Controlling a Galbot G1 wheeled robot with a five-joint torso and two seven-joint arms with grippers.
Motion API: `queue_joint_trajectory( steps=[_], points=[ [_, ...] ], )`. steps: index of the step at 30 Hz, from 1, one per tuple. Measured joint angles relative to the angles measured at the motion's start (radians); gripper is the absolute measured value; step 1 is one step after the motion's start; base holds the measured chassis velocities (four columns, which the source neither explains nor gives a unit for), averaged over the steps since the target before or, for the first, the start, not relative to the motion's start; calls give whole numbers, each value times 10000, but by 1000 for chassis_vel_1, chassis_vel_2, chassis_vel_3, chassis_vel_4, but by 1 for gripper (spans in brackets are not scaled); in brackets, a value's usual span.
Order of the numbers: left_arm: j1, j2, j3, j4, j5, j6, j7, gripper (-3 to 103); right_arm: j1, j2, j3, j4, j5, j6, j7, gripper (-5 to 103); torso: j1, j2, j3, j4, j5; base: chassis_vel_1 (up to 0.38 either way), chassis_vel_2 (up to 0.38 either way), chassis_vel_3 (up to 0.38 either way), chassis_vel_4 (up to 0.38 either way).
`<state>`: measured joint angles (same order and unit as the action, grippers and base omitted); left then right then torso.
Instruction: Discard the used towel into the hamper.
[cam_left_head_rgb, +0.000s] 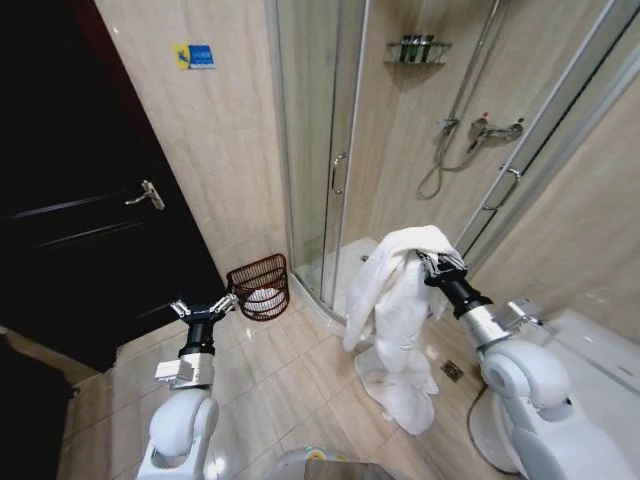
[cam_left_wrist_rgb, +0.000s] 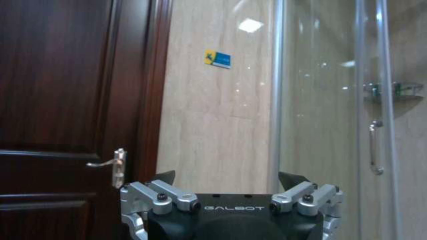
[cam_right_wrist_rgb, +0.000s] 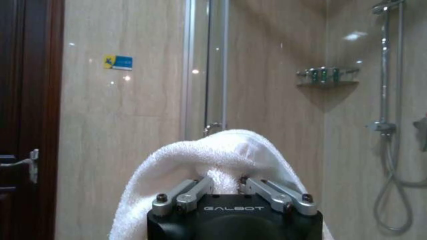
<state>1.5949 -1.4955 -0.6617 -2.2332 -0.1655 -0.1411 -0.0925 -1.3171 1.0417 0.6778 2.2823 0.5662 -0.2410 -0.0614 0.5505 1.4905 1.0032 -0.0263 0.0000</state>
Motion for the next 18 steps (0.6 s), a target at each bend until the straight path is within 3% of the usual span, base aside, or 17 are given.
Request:
queue_joint_trajectory(
  steps=[18],
  points=[
    [306, -255, -10, -145, 223, -148, 1, 100, -19, -128, 0, -108, 64, 152, -125, 9, -1, 0, 0, 1, 0, 95, 92, 4, 4]
  ],
)
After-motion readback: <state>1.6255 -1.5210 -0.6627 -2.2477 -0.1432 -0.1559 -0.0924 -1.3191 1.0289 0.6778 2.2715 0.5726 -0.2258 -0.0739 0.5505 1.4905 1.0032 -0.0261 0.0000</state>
